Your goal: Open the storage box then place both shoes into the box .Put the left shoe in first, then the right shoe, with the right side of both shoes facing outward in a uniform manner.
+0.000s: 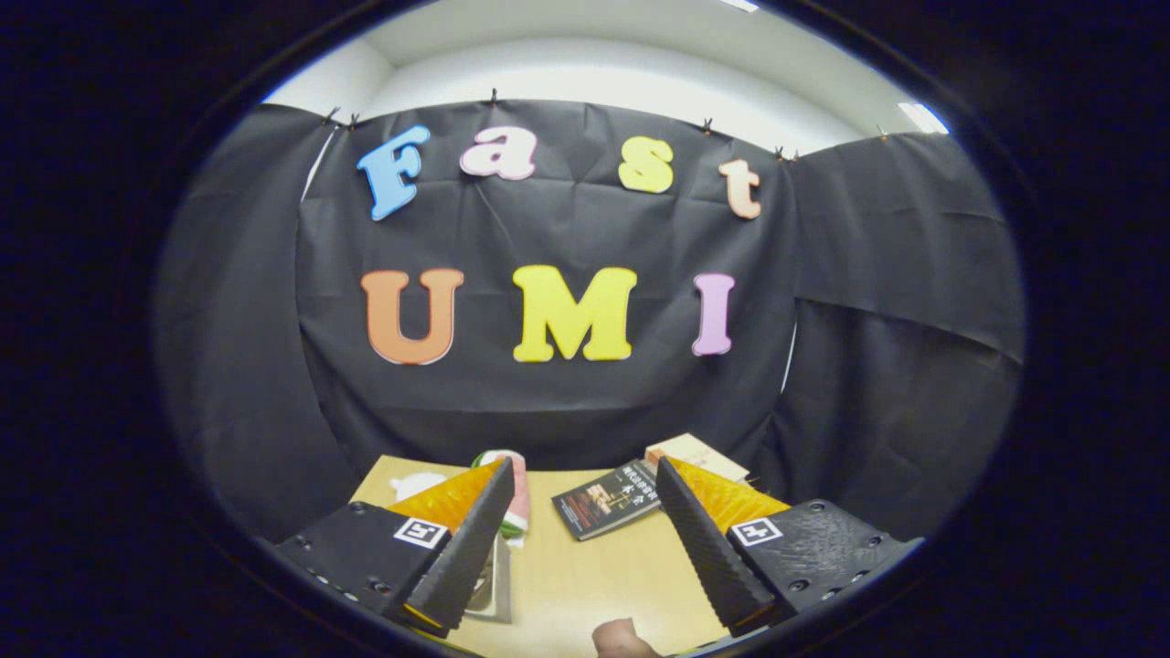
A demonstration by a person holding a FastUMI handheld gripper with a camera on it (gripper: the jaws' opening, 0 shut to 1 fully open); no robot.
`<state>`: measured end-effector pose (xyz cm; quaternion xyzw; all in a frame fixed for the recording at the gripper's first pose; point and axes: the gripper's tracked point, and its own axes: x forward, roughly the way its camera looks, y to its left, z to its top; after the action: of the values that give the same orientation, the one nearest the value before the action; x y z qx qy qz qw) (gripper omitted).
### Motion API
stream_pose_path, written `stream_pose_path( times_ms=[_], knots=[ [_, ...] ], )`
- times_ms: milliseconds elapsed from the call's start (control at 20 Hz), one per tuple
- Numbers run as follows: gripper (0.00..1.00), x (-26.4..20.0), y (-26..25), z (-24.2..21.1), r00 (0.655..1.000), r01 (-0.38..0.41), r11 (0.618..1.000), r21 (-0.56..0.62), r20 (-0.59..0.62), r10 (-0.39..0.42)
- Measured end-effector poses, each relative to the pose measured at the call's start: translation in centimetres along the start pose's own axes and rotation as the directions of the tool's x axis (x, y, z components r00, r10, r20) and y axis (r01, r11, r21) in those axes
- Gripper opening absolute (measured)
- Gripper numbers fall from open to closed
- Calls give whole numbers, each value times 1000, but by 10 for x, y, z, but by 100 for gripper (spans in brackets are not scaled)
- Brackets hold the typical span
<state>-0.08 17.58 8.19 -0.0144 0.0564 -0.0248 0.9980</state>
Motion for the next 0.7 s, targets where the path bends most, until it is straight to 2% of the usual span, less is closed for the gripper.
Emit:
stream_pose_path(
  times_ms=[450, 700],
  knots=[
    [97, -45, -41, 29, 993, -29, 1000, 6, 112, 29],
    [97, -50, -40, 18, 992, -70, 998, -7, 103, 70]
  ],
)
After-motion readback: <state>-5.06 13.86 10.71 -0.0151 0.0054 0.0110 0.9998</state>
